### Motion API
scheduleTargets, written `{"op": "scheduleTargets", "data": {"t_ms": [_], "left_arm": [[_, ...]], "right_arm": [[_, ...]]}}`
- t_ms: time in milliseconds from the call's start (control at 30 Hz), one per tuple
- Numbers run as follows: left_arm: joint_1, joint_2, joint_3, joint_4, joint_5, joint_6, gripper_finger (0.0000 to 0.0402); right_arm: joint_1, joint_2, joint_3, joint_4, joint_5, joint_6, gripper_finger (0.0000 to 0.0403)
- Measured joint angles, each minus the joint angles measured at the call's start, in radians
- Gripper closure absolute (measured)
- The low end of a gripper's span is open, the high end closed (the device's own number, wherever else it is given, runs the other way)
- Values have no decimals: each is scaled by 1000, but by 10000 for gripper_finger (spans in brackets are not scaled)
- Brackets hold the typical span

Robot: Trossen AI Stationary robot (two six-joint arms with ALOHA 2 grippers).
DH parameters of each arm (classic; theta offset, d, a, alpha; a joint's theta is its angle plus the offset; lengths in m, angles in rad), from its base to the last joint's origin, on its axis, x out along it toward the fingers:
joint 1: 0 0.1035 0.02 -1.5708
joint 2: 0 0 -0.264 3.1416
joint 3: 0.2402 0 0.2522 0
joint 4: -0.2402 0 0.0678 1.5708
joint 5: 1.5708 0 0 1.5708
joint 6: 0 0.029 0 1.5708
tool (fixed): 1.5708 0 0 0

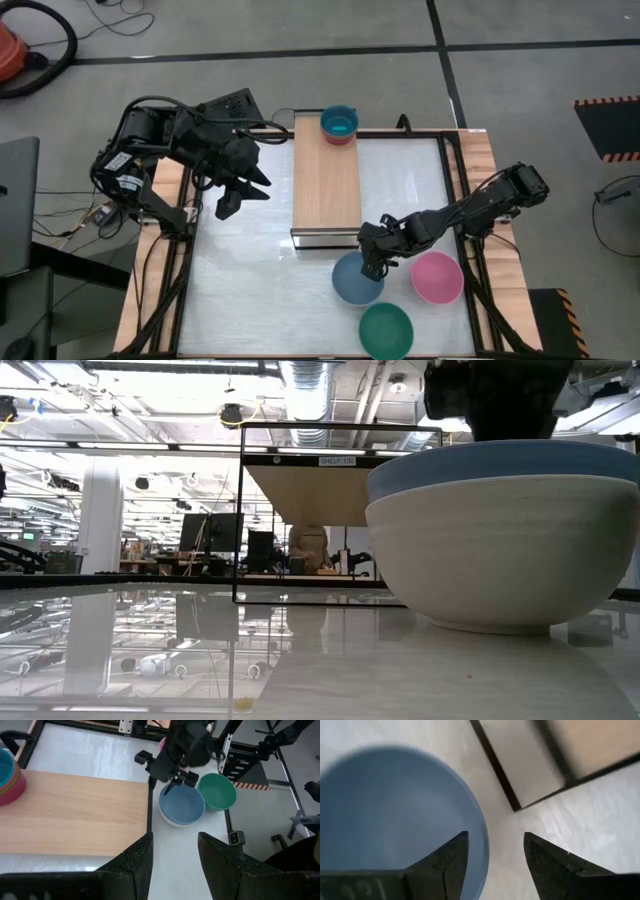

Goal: Place and stack bowls onto a shelf
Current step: Put the dark blue bowl on the shelf

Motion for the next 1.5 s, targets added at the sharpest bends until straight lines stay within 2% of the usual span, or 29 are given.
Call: {"op": "scheduleTargets", "data": {"t_ms": [300, 633, 767, 967, 1167, 1400, 1500], "left_arm": [[0, 0, 0, -7, -4, -9, 262], [0, 0, 0, -7, -26, -20, 262], [0, 0, 0, -7, -26, -24, 262], [0, 0, 0, -7, -39, -24, 262], [0, 0, 0, -7, -81, -25, 262], [0, 0, 0, -6, -86, -26, 262], [0, 0, 0, -5, -86, -42, 262]], "right_arm": [[1, 49, 19, -13, -15, -31, 207], [8, 53, 27, -51, -18, -50, 318], [16, 52, 27, -51, -30, -50, 376], [23, 13, 48, -106, -97, -22, 376], [18, -38, 108, -203, -82, -21, 376], [-3, -101, 102, -238, -92, -37, 376], [-7, -116, 95, -189, -102, -60, 376]]}}
